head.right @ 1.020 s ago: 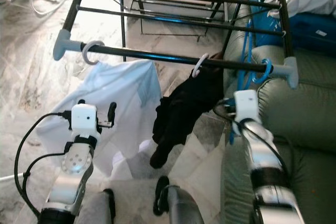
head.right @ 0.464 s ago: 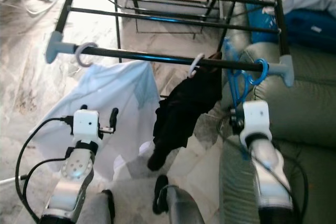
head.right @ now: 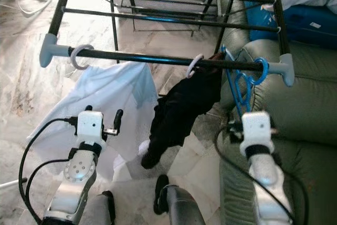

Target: Hang hanger

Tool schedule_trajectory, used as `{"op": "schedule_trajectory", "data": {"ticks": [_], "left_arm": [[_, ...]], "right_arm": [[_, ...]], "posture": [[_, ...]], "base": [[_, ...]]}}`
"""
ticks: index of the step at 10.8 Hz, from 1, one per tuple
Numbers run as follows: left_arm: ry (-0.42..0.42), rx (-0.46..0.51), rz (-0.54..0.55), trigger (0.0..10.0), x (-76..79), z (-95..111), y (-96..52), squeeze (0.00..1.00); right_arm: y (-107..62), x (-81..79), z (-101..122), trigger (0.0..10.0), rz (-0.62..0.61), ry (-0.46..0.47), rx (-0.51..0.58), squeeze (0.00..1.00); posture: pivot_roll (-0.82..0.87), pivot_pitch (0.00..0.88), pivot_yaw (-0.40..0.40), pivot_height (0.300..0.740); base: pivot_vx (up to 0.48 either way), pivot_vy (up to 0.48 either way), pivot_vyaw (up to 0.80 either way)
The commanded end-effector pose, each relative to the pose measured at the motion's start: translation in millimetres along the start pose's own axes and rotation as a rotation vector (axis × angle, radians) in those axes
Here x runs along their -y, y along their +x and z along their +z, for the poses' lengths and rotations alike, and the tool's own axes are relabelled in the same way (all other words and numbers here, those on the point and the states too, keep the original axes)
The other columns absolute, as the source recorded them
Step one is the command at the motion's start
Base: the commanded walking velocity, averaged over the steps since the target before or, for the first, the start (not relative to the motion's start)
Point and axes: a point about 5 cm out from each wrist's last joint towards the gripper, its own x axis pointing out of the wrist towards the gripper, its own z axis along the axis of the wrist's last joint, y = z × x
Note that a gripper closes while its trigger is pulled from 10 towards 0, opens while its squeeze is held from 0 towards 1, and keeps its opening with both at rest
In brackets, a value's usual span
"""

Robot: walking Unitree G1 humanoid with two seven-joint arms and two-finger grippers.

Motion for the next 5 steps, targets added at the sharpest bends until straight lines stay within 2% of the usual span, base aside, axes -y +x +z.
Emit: {"op": "schedule_trajectory", "data": {"ticks": [1,3,5], "left_arm": [[-0.004,-0.002,-0.014,10.0,1.8,-0.8,-3.3,0.0],[-0.005,-0.003,-0.018,10.0,2.3,-1.1,-3.1,0.0],[-0.006,-0.008,-0.019,10.0,2.4,-1.7,-3.2,0.0]], "right_arm": [[-1.1,-0.3,9.3,10.0,-0.003,-0.009,0.046,1.0],[-1.6,-1.1,10.8,10.0,0.004,-0.022,0.053,1.0],[-0.6,-1.9,10.6,10.0,0.002,-0.019,0.052,1.0]], "posture": [[0.0,0.24,-0.082,0.74],[0.0,0.235,-0.083,0.74],[0.0,0.236,-0.084,0.74]], "base": [[0.0,0.0,0.0],[0.0,0.0,0.0],[-0.261,0.0,0.0]]}}
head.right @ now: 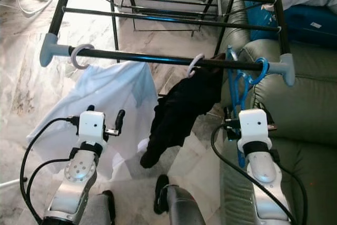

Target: Hang hanger

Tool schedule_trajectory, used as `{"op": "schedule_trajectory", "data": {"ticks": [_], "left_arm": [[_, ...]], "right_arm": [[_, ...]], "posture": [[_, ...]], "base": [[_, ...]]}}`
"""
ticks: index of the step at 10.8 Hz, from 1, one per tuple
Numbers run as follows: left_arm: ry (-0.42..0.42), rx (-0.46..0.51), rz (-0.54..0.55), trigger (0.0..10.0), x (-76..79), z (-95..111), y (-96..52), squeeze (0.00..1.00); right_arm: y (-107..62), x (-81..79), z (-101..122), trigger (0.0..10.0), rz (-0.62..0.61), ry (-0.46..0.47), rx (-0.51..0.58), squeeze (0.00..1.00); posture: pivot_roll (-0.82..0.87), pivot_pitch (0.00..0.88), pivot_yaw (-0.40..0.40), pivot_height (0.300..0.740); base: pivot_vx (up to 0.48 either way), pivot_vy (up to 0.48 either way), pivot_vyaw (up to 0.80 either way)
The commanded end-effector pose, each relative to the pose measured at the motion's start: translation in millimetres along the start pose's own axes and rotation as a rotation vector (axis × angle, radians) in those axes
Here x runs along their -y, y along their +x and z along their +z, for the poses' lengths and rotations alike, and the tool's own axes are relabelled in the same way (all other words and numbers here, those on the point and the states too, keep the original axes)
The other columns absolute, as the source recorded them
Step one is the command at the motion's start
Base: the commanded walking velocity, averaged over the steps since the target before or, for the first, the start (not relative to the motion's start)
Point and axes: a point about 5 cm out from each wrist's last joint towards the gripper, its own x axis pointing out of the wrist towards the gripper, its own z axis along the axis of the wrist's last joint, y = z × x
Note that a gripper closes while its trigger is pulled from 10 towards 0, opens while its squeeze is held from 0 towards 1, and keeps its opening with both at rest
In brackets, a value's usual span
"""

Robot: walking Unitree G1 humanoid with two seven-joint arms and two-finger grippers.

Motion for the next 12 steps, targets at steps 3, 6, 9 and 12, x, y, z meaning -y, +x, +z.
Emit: {"op": "schedule_trajectory", "data": {"ticks": [3,6,9,12], "left_arm": [[-0.002,-0.014,0.001,10.0,0.4,-2.7,-3.1,0.0],[0.01,-0.009,-0.004,10.0,-0.5,-2.1,-1.6,0.0],[0.018,-0.008,0.001,10.0,-4.0,-2.0,-1.5,0.0],[0.012,-0.023,0.032,10.0,-11.2,-2.6,-13.2,0.0]], "right_arm": [[-3.5,1.2,-2.3,10.0,-0.028,-0.009,-0.01,1.0],[-1.8,-2.1,-2.5,10.0,-0.035,0.007,-0.012,1.0],[-0.8,-2.7,-5.1,10.0,-0.05,0.011,-0.021,1.0],[-5.0,-5.1,-15.9,10.0,-0.107,0.052,-0.076,0.0]], "posture": [[0.0,0.24,-0.08,0.74],[0.0,0.236,-0.077,0.74],[0.01,0.233,-0.073,0.74],[0.03,0.266,-0.073,0.74]], "base": [[-0.27,0.0,0.0],[-0.269,0.0,0.0],[-0.089,0.0,0.0],[0.0,0.119,0.0]]}}
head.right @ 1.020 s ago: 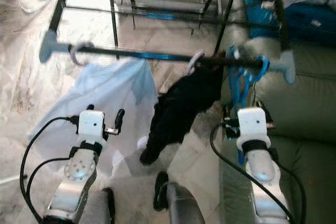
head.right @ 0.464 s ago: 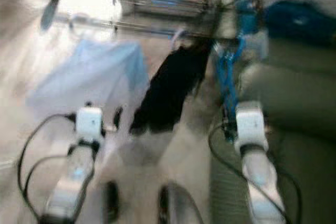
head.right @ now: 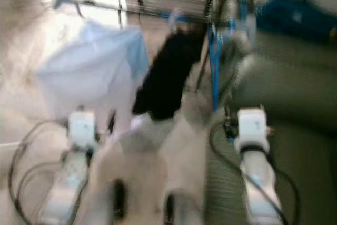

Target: Hang hanger

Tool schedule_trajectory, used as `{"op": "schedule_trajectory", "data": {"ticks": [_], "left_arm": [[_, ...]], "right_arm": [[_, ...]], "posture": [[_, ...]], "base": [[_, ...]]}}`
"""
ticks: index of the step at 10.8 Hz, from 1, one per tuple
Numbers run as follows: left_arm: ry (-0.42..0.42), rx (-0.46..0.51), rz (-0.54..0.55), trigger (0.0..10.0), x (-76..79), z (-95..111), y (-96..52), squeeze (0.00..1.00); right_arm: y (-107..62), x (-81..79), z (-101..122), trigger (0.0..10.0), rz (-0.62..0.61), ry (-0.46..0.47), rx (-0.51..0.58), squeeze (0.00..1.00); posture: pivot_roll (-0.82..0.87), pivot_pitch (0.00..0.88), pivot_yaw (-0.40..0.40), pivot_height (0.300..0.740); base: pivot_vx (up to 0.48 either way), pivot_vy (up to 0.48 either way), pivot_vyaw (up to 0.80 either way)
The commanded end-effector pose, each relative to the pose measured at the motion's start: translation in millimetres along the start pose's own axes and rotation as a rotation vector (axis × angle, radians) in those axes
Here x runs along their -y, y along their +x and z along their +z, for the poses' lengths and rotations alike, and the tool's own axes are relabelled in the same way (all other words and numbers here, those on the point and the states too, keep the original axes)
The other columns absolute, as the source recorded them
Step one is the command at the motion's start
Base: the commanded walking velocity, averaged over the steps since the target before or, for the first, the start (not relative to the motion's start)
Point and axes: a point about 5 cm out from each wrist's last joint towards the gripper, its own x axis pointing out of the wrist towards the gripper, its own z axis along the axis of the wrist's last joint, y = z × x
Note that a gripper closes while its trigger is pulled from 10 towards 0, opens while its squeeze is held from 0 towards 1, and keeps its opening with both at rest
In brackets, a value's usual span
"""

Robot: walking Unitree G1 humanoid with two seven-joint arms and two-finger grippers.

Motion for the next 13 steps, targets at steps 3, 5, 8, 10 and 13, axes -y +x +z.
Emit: {"op": "schedule_trajectory", "data": {"ticks": [3,5,8,10,13], "left_arm": [[0.06,-0.038,-0.076,10.0,-1.0,-7.6,-29.9,0.0],[0.134,-0.067,-0.101,10.0,-13.1,-11.0,-29.7,0.0],[0.138,0.02,-0.092,10.0,-24.3,16.5,-4.9,0.0],[0.196,0.088,-0.152,10.0,-6.5,19.8,16.3,0.0],[0.215,0.138,0.047,10.0,-30.9,21.4,29.1,0.0]], "right_arm": [[-27.0,-3.0,-16.7,10.0,-0.023,0.016,-0.055,0.0],[-34.3,-5.0,-22.5,10.0,-0.012,0.102,-0.06,0.0],[-1.1,-21.4,19.5,10.0,0.103,0.103,0.103,0.0],[14.2,-16.2,3.1,10.0,0.037,0.102,0.088,0.0],[11.7,-23.0,-6.2,10.0,0.014,0.177,0.027,0.0]], "posture": [[0.03,0.322,-0.042,0.74],[0.04,0.353,-0.009,0.74],[0.01,0.341,0.007,0.74],[0.03,0.281,0.023,0.74],[0.0,0.103,-0.002,0.74]], "base": [[0.0,0.48,0.0],[0.0,0.48,0.0],[0.0,0.411,0.0],[0.0,0.148,0.0],[0.0,0.0,0.0]]}}
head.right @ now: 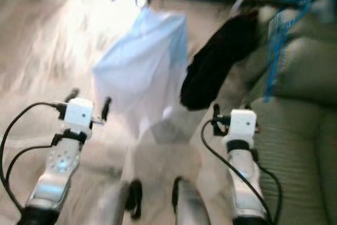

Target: Hang hanger

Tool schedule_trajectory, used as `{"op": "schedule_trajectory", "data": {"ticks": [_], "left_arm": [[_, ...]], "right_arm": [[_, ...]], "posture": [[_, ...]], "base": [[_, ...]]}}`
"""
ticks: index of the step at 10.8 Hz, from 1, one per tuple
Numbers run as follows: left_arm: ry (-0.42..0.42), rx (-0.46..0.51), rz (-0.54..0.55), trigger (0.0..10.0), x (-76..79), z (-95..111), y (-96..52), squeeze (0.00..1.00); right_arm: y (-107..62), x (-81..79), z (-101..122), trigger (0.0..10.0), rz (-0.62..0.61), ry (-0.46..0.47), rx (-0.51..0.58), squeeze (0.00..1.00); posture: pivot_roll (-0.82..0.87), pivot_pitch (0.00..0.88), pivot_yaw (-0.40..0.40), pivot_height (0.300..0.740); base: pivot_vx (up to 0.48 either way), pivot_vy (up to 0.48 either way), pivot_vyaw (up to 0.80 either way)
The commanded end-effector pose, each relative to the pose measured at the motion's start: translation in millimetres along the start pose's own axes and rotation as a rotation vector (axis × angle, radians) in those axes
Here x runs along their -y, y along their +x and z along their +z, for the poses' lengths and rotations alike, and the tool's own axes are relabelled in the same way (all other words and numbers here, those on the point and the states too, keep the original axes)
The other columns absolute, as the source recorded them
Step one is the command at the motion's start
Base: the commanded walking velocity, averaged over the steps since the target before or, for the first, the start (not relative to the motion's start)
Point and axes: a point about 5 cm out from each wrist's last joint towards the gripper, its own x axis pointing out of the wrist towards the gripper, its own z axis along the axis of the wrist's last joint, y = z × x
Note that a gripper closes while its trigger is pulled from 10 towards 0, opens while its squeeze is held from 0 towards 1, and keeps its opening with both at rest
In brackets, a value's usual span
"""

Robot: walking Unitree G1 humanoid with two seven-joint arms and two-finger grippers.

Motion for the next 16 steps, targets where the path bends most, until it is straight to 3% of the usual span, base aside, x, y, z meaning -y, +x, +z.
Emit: {"op": "schedule_trajectory", "data": {"ticks": [1,2,3,5,9,10,11,12,13,16], "left_arm": [[-0.002,0.004,0.023,10.0,-2.0,-4.1,-2.7,0.0],[0.007,-0.012,0.004,10.0,2.0,-12.5,1.6,0.0],[-0.008,0.004,-0.016,10.0,4.3,-9.8,6.2,0.0],[-0.02,0.011,-0.028,10.0,10.5,-7.7,20.2,0.0],[-0.048,0.042,-0.026,10.0,21.5,-8.9,21.1,0.0],[-0.059,0.041,-0.007,10.0,18.9,-6.3,20.3,0.0],[-0.05,0.034,-0.015,10.0,18.9,-7.9,15.1,0.0],[-0.05,-0.011,-0.025,10.0,19.1,-16.8,-3.0,0.0],[-0.051,-0.018,-0.024,10.0,18.9,-19.9,-9.7,0.0],[-0.044,-0.029,-0.02,10.0,23.6,-20.8,-18.2,0.0]], "right_arm": [[-1.2,-8.9,2.4,10.0,0.13,0.037,0.037,0.0],[4.9,-0.2,8.4,10.0,0.022,0.024,0.124,0.0],[4.5,0.8,14.5,10.0,0.03,-0.009,0.177,0.0],[9.2,-6.9,15.2,10.0,0.063,-0.003,0.185,0.0],[9.8,-2.8,9.6,10.0,0.082,-0.061,0.181,0.0],[7.4,-6.7,6.3,10.0,0.088,-0.056,0.165,0.0],[4.7,-8.5,3.4,10.0,0.092,-0.063,0.154,0.0],[-3.6,-4.5,1.8,10.0,0.086,-0.062,0.151,0.0],[-6.8,-0.7,-2.7,10.0,0.076,-0.068,0.133,0.0],[3.5,-2.6,0.9,10.0,0.106,-0.086,0.135,0.0]], "posture": [[-0.02,0.021,0.006,0.74],[-0.03,0.0,0.017,0.74],[-0.04,0.0,0.029,0.74],[-0.06,0.0,0.022,0.74],[-0.07,0.023,-0.025,0.74],[-0.05,0.078,-0.001,0.74],[-0.05,0.102,0.007,0.74],[-0.03,0.139,0.006,0.74],[-0.03,0.148,-0.002,0.74],[0.0,0.163,-0.017,0.74]], "base": [[0.0,0.0,0.0],[0.0,0.0,0.0],[0.0,0.0,0.0],[0.0,0.0,0.0],[0.0,0.0,0.0],[0.0,0.0,0.0],[0.0,0.262,0.0],[0.0,0.364,0.0],[0.0,0.382,0.0],[0.0,0.48,0.0]]}}
